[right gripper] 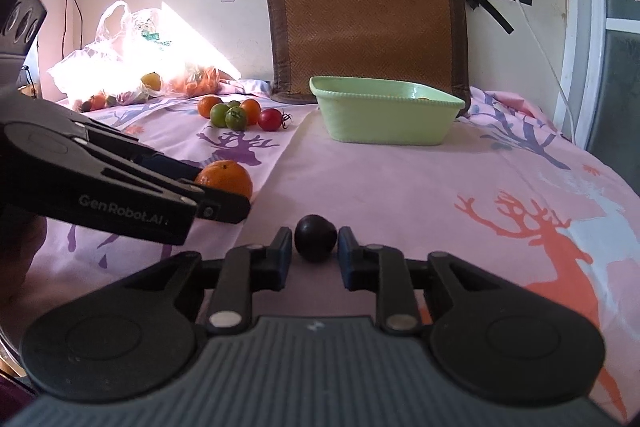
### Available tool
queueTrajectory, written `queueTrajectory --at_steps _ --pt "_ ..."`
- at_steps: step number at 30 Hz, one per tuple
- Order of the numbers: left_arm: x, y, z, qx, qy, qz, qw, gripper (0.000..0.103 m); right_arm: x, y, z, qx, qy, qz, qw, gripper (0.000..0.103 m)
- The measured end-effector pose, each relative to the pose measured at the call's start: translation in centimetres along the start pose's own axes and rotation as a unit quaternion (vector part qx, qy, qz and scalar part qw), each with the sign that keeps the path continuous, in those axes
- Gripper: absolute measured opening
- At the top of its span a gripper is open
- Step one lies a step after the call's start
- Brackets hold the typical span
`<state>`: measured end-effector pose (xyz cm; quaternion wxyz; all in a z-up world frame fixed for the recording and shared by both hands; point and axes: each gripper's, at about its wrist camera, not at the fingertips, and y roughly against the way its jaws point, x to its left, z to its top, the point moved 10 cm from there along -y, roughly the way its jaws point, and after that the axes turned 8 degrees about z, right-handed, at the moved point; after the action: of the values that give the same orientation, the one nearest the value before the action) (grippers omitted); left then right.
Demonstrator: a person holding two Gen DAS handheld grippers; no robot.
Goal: Organize fruits
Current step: 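Grasp an orange with the left tool while the right tool grasps a dark tomato, then drop the orange and dark tomato into the green basket, opening both tools, then grasp a green tomato with the left tool while the right tool grasps another green tomato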
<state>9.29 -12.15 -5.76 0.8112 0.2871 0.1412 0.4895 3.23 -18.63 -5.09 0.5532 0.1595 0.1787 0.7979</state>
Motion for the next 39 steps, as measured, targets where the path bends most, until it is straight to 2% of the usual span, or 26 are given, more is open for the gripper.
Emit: queueTrajectory --at_steps 3,6,8,11,14,16,19,22,23,26,29,33,36,39 --pt "0.5 -0.2 2.9 -0.01 0.01 -0.02 0.9997 0.04 -1.4 -0.4 2.1 -0.021 -0.01 -0.001 1.0 0.025" --pt "1.7 -1.3 7.7 -0.033 0.024 -0.025 0.9988 0.04 -3.7 -1.6 5.3 -0.042 -0.021 0.001 0.999 0.025" --pt "2.6 -3.0 10.8 -0.038 0.041 -0.031 0.998 0.04 -5.6 -2.9 7.8 -0.059 -0.037 0.0 0.998 0.025" --pt "3.9 -7.0 14.2 -0.021 0.064 -0.033 0.9972 0.04 -7.8 -5.8 10.7 -0.071 -0.06 0.005 0.996 0.025" --pt "5.0 -11.0 15.6 0.007 0.075 -0.017 0.997 0.04 -8.8 -9.0 11.2 -0.054 -0.057 -0.01 0.997 0.025" --pt "5.2 -13.0 15.8 0.027 0.083 -0.02 0.996 0.04 -9.1 -10.4 10.8 -0.042 -0.06 -0.009 0.997 0.025" --pt "5.1 -14.7 15.4 0.044 0.073 -0.014 0.9963 0.04 -8.9 -11.4 10.1 -0.033 -0.058 -0.009 0.998 0.026" --pt "4.7 -15.2 14.9 0.046 0.062 -0.004 0.997 0.047 -8.9 -11.8 9.9 -0.031 -0.054 -0.013 0.998 0.026" --pt "4.7 -15.1 14.9 0.042 0.059 -0.003 0.9973 0.051 -9.0 -11.8 9.8 -0.032 -0.054 -0.017 0.998 0.027" --pt "5.2 -13.2 15.4 0.031 0.066 -0.005 0.9973 0.051 -9.4 -11.4 10.2 -0.041 -0.058 -0.019 0.997 0.033" --pt "8.0 -7.9 16.7 -0.035 0.092 -0.01 0.9951 0.053 -9.3 -9.7 11.1 -0.066 -0.063 -0.021 0.996 0.033" --pt "13.8 -1.3 15.4 -0.087 0.139 0.023 0.9862 0.053 -7.6 -6.9 12.9 -0.107 -0.082 0.015 0.991 0.033" --pt "17.3 0.9 12.1 -0.087 0.145 0.077 0.9826 0.053 -4.7 -6.8 12.9 -0.099 -0.089 0.069 0.989 0.033" --pt "19.0 -0.1 8.6 -0.05 0.165 0.089 0.981 0.053 -1.3 -8.7 11.7 -0.059 -0.076 0.107 0.99 0.033"
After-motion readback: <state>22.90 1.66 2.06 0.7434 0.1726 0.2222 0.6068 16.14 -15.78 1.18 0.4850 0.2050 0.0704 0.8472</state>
